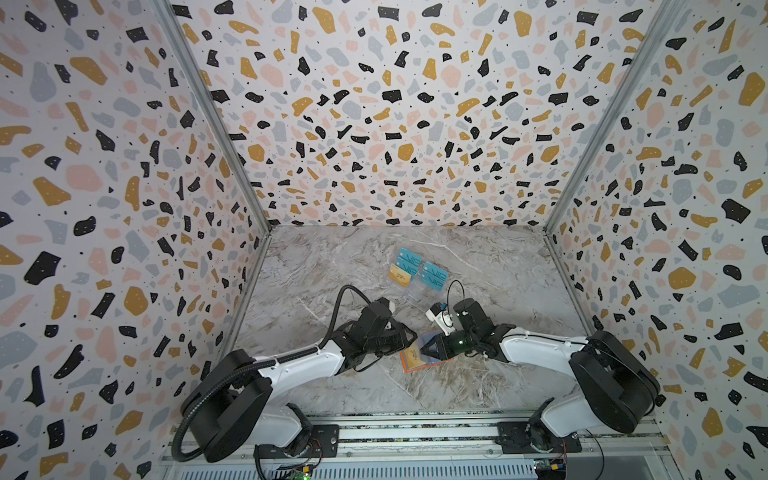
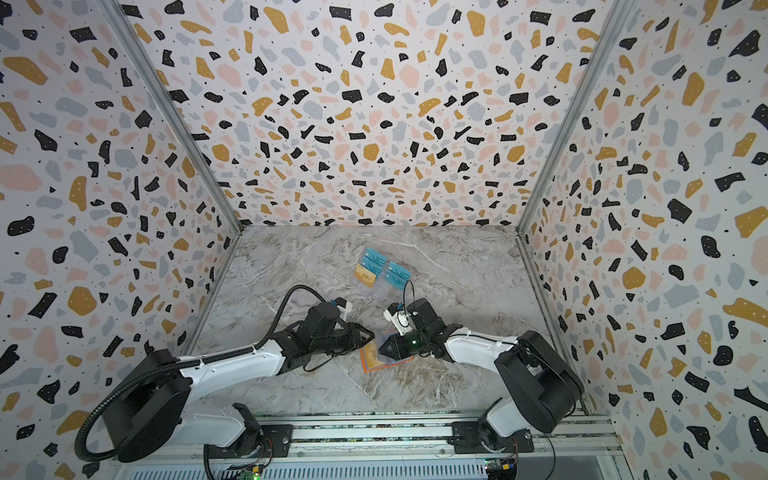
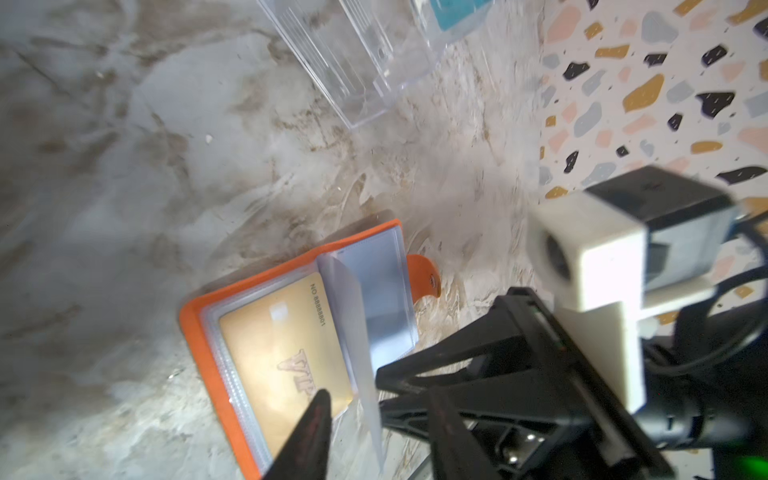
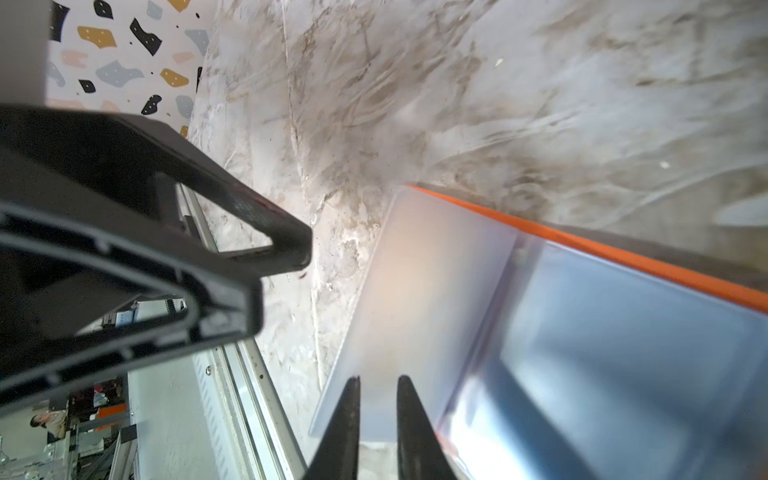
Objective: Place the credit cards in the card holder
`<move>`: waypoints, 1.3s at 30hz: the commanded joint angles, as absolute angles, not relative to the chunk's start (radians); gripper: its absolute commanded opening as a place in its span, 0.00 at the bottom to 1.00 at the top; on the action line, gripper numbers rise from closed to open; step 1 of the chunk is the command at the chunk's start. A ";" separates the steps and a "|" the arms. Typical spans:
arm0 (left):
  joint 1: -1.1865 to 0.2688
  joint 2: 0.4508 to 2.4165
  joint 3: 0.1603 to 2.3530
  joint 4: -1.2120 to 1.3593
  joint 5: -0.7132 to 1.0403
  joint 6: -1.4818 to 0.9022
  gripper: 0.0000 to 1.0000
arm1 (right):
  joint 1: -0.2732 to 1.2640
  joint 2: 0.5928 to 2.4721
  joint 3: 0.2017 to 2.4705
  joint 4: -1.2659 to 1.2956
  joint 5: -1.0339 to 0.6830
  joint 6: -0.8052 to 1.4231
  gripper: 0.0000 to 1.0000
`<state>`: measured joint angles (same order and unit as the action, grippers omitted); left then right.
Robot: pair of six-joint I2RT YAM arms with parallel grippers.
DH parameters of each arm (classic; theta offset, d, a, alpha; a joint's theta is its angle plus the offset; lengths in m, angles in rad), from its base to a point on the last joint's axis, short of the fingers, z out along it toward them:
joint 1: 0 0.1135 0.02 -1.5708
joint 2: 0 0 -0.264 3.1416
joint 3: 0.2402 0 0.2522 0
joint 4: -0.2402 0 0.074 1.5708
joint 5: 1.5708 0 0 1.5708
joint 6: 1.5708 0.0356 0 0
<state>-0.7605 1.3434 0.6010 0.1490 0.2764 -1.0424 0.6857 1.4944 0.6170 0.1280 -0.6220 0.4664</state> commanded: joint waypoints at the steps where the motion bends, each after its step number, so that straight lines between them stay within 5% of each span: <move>1: -0.749 1.337 0.577 0.126 0.263 -1.027 0.36 | 0.697 1.537 0.641 0.145 -0.611 0.468 0.19; 11: -0.749 1.406 0.554 0.103 0.246 -1.007 0.40 | 0.722 1.576 0.631 0.184 -0.555 0.504 0.20; 25: -0.716 1.539 0.604 0.120 0.282 -0.928 0.28 | 0.753 1.610 0.594 0.307 -0.569 0.682 0.22; 39: -0.698 1.485 0.658 0.091 0.337 -0.919 0.33 | 0.773 1.633 0.620 0.325 -0.555 0.719 0.21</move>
<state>-0.6907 1.4952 0.6376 0.0616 0.3027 -0.9119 0.7681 1.6505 0.6033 0.3439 -0.5713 0.7170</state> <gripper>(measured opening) 0.332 0.213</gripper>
